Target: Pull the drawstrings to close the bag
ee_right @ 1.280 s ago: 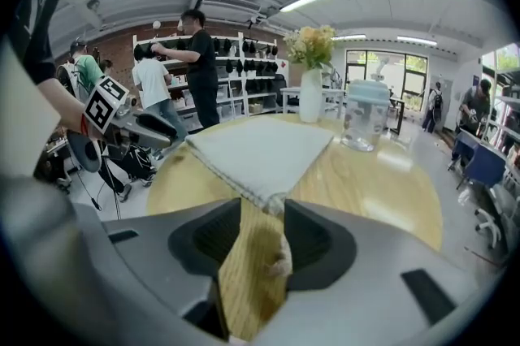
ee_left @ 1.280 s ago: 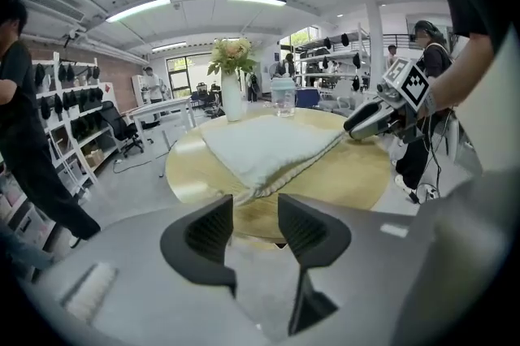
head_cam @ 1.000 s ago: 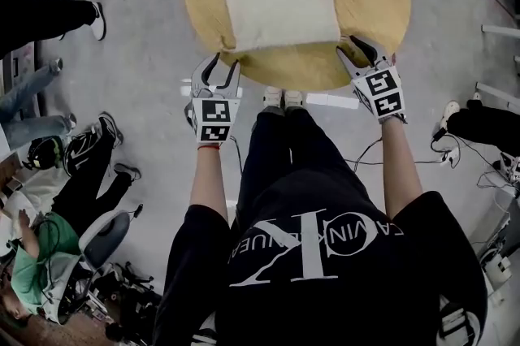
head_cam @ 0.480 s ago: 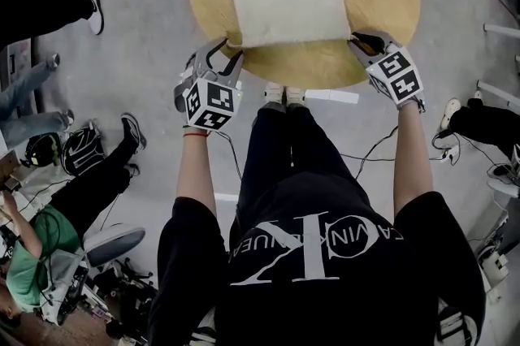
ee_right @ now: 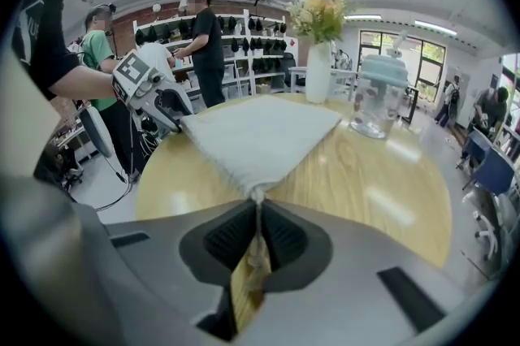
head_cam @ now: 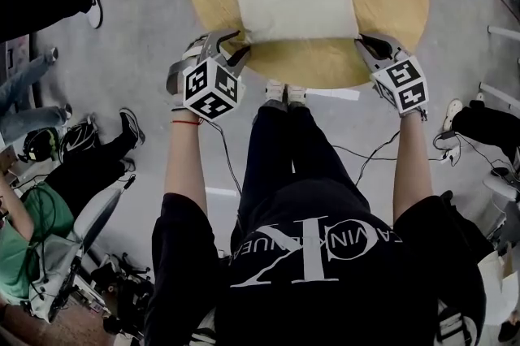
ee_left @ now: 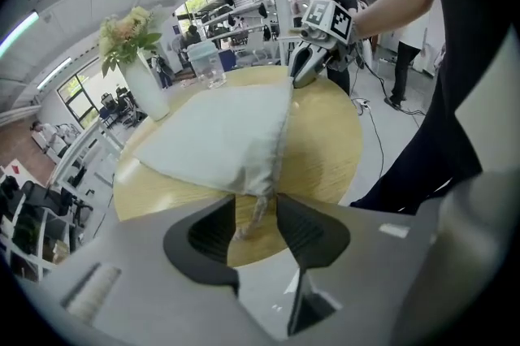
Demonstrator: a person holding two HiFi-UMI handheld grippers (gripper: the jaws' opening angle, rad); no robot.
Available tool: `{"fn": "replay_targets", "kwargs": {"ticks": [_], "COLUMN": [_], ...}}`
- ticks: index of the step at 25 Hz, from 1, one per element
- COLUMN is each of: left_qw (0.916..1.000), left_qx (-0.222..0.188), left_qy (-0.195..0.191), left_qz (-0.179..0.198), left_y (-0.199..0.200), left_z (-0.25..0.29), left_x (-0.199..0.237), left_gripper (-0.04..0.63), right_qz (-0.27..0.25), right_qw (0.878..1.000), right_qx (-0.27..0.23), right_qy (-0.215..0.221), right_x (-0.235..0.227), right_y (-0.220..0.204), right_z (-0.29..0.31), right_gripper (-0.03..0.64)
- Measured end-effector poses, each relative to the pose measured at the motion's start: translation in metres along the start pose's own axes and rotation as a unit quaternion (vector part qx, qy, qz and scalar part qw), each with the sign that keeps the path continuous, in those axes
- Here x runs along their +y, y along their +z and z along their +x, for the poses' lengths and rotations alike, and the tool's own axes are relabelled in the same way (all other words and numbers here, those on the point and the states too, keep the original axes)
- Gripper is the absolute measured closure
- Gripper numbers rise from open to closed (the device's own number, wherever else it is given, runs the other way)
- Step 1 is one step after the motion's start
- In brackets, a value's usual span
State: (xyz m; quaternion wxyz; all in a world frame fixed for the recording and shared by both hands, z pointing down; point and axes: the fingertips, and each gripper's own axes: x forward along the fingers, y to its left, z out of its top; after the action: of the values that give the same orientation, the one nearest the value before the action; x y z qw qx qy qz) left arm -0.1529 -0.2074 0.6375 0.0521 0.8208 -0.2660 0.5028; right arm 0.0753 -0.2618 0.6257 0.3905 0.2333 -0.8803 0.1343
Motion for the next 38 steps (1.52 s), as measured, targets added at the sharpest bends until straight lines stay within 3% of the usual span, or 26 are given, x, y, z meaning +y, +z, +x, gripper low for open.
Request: {"fn": "replay_targets", "kwargs": {"ticks": [4,8,11,15,17,20,25,28,33,38], "left_qw": [0.9991,0.9989,0.9970,0.9878,0.9864,0.9868,0.9951,0.9919,0.9844,0.9738], "left_qx": [0.014,0.009,-0.010,-0.018,-0.008,0.023,0.075,0.104,0.062,0.030], "left_qy": [-0.039,-0.047,-0.060,-0.084,-0.079,-0.054,0.014,0.044,0.118,0.201], "left_qz": [-0.001,-0.005,-0.048,-0.130,-0.144,-0.151,-0.063,-0.057,-0.115,-0.103], "left_y": [-0.004,-0.001,0.004,-0.001,-0.005,-0.009,-0.013,-0.015,-0.002,0.016], "left_z": [-0.001,0.002,0.006,0.004,0.001,-0.003,-0.001,0.000,-0.029,-0.062], "left_x": [-0.008,-0.010,-0.007,-0.004,-0.002,-0.003,-0.006,-0.007,0.021,0.057], "left_gripper": [0.503,0.505,0.505,0.505,0.508,0.554,0.573,0.577,0.578,0.577], "right_qz": [-0.003,-0.003,-0.007,-0.018,-0.024,-0.055,-0.137,-0.169,-0.178,-0.150], "right_qw": [1.000,1.000,1.000,1.000,1.000,0.997,0.985,0.979,0.975,0.976], "right_qx": [-0.002,-0.007,-0.008,-0.012,-0.014,-0.006,0.006,0.002,-0.008,-0.046], "right_qy": [0.001,0.003,-0.001,-0.008,-0.015,-0.045,-0.100,-0.116,-0.134,-0.152], "right_x": [0.003,0.000,-0.007,-0.002,0.002,0.004,-0.004,-0.004,-0.001,-0.004], "right_y": [0.003,0.000,-0.002,-0.001,0.002,0.007,0.017,0.022,0.041,0.069], "right_z": [0.002,0.001,-0.001,-0.001,0.001,0.001,-0.010,-0.021,-0.037,-0.051], "right_gripper": [0.583,0.583,0.583,0.587,0.589,0.592,0.594,0.594,0.594,0.594]}}
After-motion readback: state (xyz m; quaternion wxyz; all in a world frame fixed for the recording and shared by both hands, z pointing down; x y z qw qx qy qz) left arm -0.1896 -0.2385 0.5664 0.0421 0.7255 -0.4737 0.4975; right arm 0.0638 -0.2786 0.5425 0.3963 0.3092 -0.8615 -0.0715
